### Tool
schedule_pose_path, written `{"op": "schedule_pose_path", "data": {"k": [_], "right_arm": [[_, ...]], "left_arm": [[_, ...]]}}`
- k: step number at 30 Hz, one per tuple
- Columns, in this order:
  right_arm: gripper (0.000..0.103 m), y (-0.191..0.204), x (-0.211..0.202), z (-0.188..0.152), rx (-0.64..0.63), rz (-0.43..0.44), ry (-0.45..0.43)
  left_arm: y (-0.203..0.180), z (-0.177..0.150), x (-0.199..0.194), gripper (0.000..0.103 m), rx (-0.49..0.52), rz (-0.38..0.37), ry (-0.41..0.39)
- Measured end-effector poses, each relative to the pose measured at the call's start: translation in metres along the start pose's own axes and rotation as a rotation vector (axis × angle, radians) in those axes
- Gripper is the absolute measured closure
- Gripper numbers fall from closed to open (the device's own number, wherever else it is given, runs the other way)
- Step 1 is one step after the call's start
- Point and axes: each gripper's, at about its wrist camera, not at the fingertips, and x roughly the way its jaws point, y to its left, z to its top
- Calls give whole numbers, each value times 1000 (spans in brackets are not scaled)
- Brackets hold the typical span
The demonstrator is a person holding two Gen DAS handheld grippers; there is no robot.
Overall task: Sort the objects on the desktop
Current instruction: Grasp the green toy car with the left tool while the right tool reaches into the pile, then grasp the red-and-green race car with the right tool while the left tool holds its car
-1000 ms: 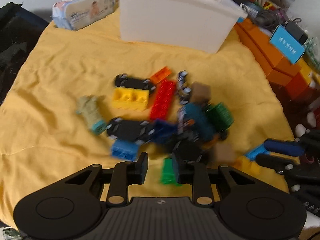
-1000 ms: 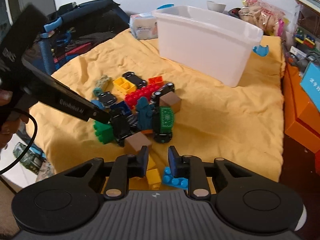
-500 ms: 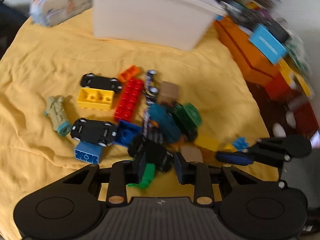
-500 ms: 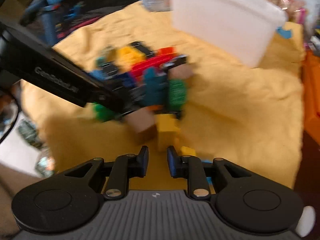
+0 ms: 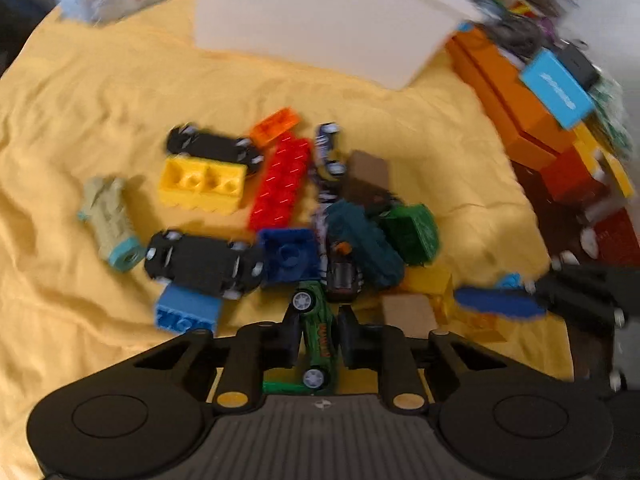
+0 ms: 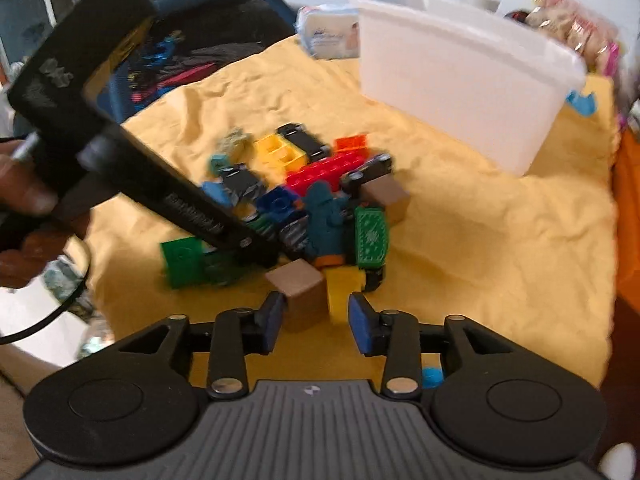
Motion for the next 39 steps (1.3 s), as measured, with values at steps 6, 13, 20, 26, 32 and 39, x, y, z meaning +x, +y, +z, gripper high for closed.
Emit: {"op": "schedule_pose_path", "data": {"k": [6,13,20,26,32,39], "right_arm": [[61,-20,-6,-6,72,-74,-3],[61,-24,-19,-7,93,-84,-39],[64,-4,-16,9,-20,-63,-63],[66,-2,-1,17,-56,-89,-33],[75,-15,19,28,-49,65,5],[72,-37,31,31,25,-115,22]], "left_arm": [[-8,-1,-11,83,43,-160,-4],[2,-10,8,77,13,-143,54],[-14,-10,-30,60,144,-18,-45],[-26,-24,-22,60,128,35,-2],[-19,-29,-21,60,62,17,-2],[-27,-32,-18,60,85,44,-9]]}}
